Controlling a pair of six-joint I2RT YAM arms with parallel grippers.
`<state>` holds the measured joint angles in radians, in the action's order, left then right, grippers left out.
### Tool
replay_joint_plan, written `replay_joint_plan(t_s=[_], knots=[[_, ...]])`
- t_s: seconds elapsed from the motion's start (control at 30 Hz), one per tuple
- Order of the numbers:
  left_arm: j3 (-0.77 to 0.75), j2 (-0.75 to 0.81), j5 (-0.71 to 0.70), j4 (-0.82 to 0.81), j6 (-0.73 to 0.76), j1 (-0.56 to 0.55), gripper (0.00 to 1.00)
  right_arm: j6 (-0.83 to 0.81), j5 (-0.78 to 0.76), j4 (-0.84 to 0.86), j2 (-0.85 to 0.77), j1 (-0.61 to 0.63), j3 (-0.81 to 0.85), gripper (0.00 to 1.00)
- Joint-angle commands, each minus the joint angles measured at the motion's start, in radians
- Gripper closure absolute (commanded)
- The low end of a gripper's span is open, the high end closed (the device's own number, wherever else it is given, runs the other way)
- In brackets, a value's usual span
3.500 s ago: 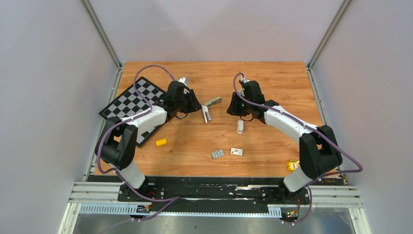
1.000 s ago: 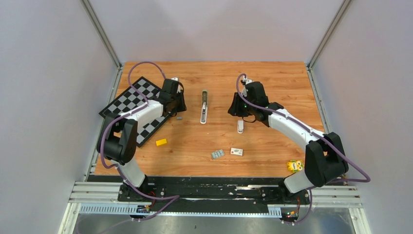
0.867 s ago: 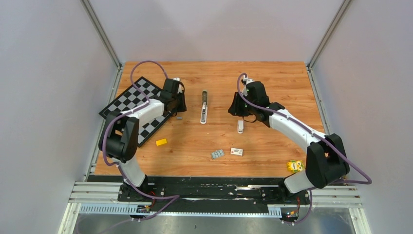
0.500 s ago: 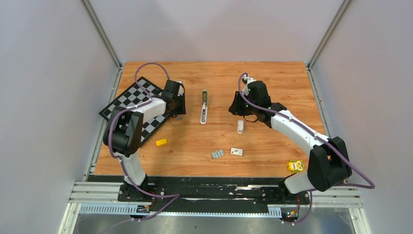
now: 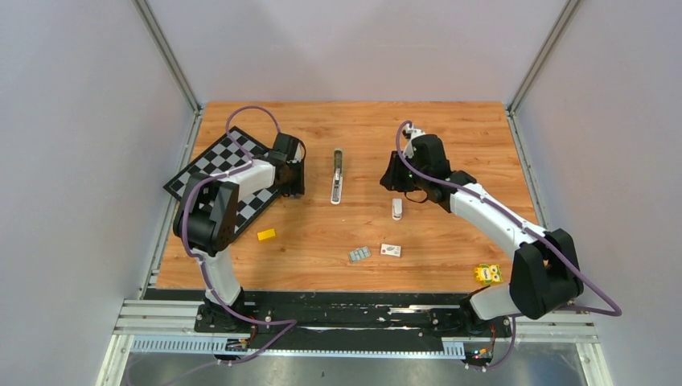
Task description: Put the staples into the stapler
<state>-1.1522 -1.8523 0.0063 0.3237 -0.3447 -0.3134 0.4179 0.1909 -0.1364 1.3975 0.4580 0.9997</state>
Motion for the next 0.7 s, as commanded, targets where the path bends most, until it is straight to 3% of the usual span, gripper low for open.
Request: replay_joint_plan(t_s=[0.0,0.67], knots=[[-0.012,0.018,-0.029,0.077,0.019,0.009,0.66,-0.019,-0.003,-0.021,-0.029,-0.018,-0.016,0.64],[0.066,0.109,0.064,0.135,0.056,0.008,0.66,-0.012,0.009,-0.012,-0.038,-0.018,-0.035,0.64]])
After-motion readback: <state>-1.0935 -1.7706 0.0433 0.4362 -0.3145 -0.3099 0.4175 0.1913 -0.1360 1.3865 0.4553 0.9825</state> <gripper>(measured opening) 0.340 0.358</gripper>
